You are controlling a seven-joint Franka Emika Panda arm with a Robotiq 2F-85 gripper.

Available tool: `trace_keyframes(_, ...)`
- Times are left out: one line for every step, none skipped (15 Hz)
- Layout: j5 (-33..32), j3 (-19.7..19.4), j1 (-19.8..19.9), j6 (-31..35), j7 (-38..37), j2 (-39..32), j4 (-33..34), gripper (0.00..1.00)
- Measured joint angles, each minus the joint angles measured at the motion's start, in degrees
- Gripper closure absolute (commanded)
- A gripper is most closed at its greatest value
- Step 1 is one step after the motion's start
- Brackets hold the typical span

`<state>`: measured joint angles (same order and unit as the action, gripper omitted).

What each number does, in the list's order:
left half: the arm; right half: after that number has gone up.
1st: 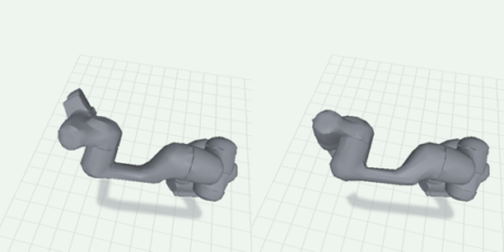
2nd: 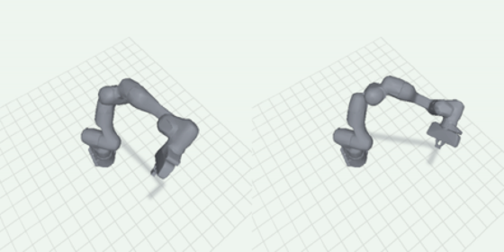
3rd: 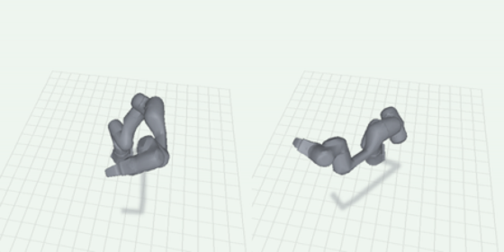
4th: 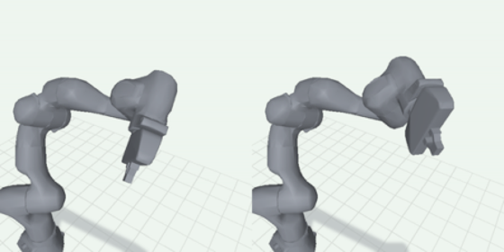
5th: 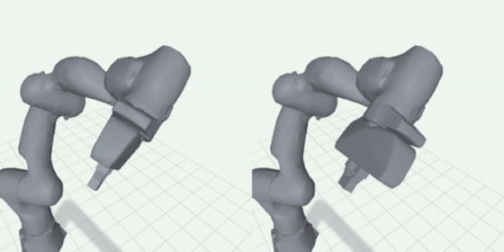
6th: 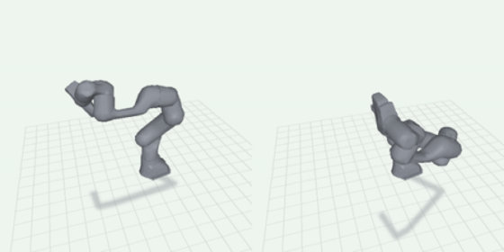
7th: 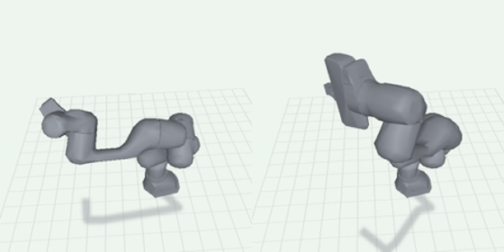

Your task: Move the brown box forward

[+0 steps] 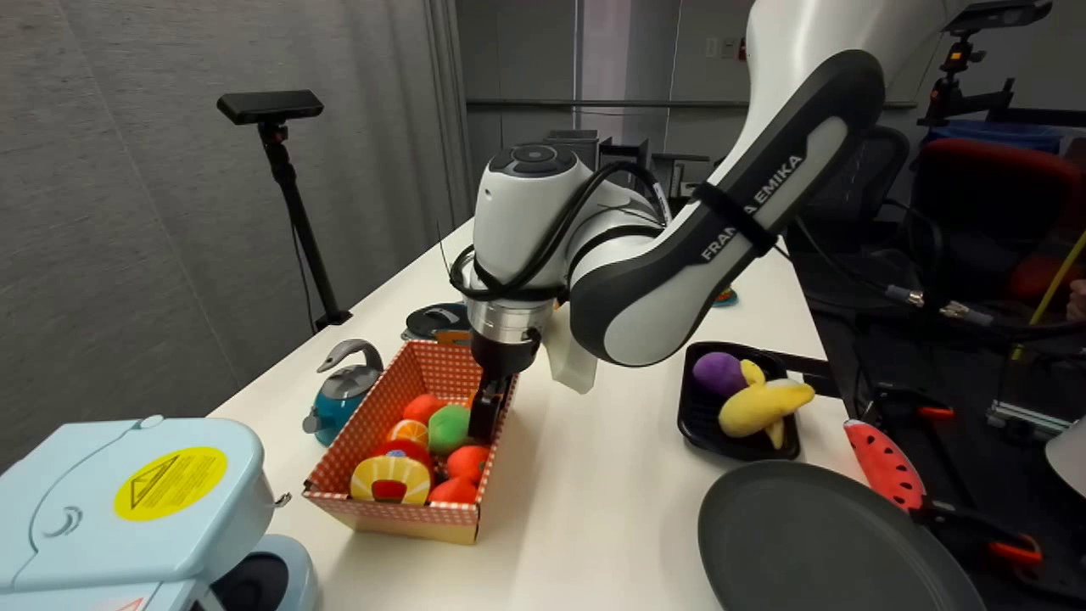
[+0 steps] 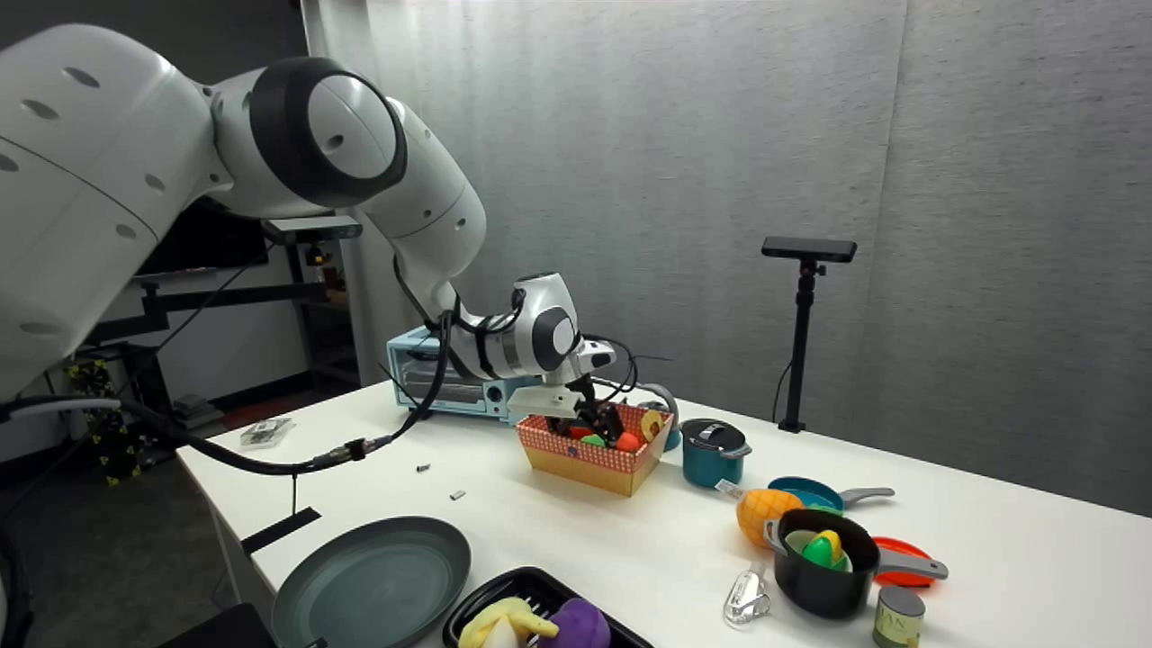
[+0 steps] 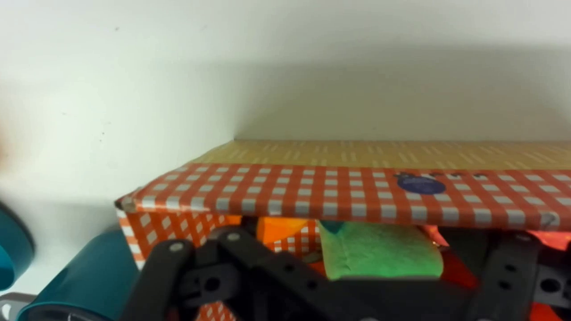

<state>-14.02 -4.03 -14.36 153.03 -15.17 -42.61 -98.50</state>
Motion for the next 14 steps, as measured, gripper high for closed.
trace_keyframes(0.18, 0.01, 0.03, 0.0, 0.02, -0.14, 0.0, 0.0)
trace_keyframes(0.42, 0.04, 0.09, 0.0, 0.06, -0.19, -0.01, 0.0)
trace_keyframes(0.79, 0.12, 0.18, 0.0, 0.13, -0.18, 0.0, 0.0)
trace_keyframes(1.2, 0.25, 0.31, 0.0, 0.26, -0.15, -0.01, 0.0)
trace_keyframes(1.68, 0.4, 0.46, 0.0, 0.42, -0.08, -0.03, 0.0)
trace_keyframes(2.2, 0.53, 0.56, 0.0, 0.61, 0.06, -0.12, 0.0)
trace_keyframes(2.51, 0.6, 0.6, 0.0, 0.73, 0.3, -0.31, 0.0)
trace_keyframes(2.62, 0.65, 0.61, 0.0, 0.78, 0.68, -0.6, 0.0)
trace_keyframes(2.62, 0.73, 0.61, 0.0, 0.9, 1.26, -1.12, 0.0)
trace_keyframes(2.62, 0.87, 0.61, 0.01, 1.19, 1.97, -1.86, 0.0)
trace_keyframes(2.62, 1.09, 0.63, 0.01, 1.58, 2.86, -2.88, 0.0)
trace_keyframes(2.62, 1.38, 0.66, 0.01, 1.99, 3.87, -4.13, 0.0)
trace_keyframes(2.67, 1.76, 0.77, 0.01, 2.5, 4.89, -5.47, 0.0)
trace_keyframes(2.77, 2.23, 0.97, 0.01, 3.1, 6.03, -7.01, 0.0)
